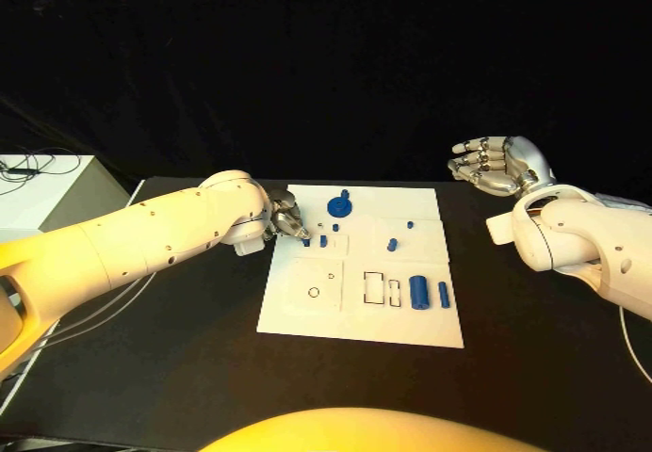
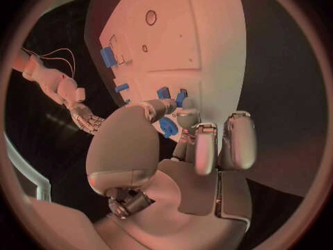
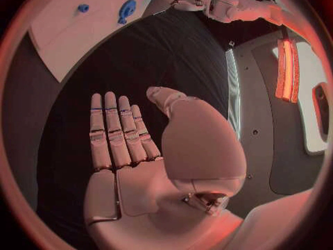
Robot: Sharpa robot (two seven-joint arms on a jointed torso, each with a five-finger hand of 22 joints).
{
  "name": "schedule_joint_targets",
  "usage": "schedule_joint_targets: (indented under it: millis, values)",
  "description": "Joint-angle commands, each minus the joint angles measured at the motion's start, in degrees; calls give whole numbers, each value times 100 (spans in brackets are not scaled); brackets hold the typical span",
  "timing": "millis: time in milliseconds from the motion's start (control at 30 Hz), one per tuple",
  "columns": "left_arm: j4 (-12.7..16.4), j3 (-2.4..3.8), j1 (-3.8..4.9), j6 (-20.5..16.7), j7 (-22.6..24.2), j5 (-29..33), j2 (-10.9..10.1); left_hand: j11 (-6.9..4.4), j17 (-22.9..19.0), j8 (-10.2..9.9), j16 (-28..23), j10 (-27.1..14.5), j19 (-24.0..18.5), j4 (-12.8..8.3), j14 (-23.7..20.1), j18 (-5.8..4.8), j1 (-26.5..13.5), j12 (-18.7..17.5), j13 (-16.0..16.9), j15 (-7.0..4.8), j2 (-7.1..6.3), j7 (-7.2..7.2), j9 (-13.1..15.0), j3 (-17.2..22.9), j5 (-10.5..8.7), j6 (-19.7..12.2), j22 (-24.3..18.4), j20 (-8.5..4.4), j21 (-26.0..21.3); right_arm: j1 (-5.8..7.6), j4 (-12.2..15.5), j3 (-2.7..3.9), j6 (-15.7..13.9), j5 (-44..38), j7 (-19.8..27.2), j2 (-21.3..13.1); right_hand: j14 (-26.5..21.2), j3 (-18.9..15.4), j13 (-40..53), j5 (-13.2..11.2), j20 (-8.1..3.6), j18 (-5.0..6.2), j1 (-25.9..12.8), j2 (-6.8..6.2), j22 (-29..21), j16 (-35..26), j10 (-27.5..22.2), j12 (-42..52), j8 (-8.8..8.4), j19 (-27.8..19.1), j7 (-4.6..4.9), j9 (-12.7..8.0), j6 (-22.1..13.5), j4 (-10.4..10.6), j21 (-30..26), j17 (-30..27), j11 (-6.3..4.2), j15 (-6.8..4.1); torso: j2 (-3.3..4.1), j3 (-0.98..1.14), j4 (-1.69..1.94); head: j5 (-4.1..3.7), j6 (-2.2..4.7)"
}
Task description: Assemble the parts on the task board
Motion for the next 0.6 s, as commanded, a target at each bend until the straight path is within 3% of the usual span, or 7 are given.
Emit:
schedule_joint_targets:
  millis: [33,167,300,600]
  values:
    - [-15,-3,0,84,41,-64,20,9,1371,19,22,22,27,-1112,554,-33,25,-18,-5,-51,12,-14,3,1075,38,32,80,-9,27,1,1,3,66,6,92,3,24,8,-10,37,0,26,-60,9,-8,-27,11,-27,-28,-51,363,-9,18,-35,-28,-6,22,18,0,4,-5,2,13]
    - [-34,-16,0,99,42,-68,36,10,1374,14,23,19,24,-1112,555,-32,24,-26,-16,-50,13,-13,1,1074,34,35,78,-10,26,1,3,3,62,8,86,5,24,9,-12,38,1,26,-59,10,-12,-29,11,-28,-29,-54,364,-10,18,-35,-28,-8,22,18,-2,14,-6,4,6]
    - [-44,-27,0,123,41,-69,55,10,1374,14,23,19,24,-1112,555,-32,24,-26,-16,-50,13,-13,1,1074,34,35,78,-10,26,1,2,3,61,9,83,3,25,8,-16,38,2,26,-60,11,-18,-31,12,-28,-30,-58,365,-12,18,-36,-28,-11,23,19,1,2,-7,-1,0]
    - [-66,-69,0,204,44,-70,74,10,1380,8,27,20,23,-1115,557,-33,25,-29,-16,-49,11,-14,-2,1074,31,39,78,-11,26,1,10,3,67,9,78,-6,30,6,-22,38,4,28,-64,12,-28,-34,15,-27,-30,-61,366,-14,20,-35,-26,-16,24,19,-2,6,2,22,-11]
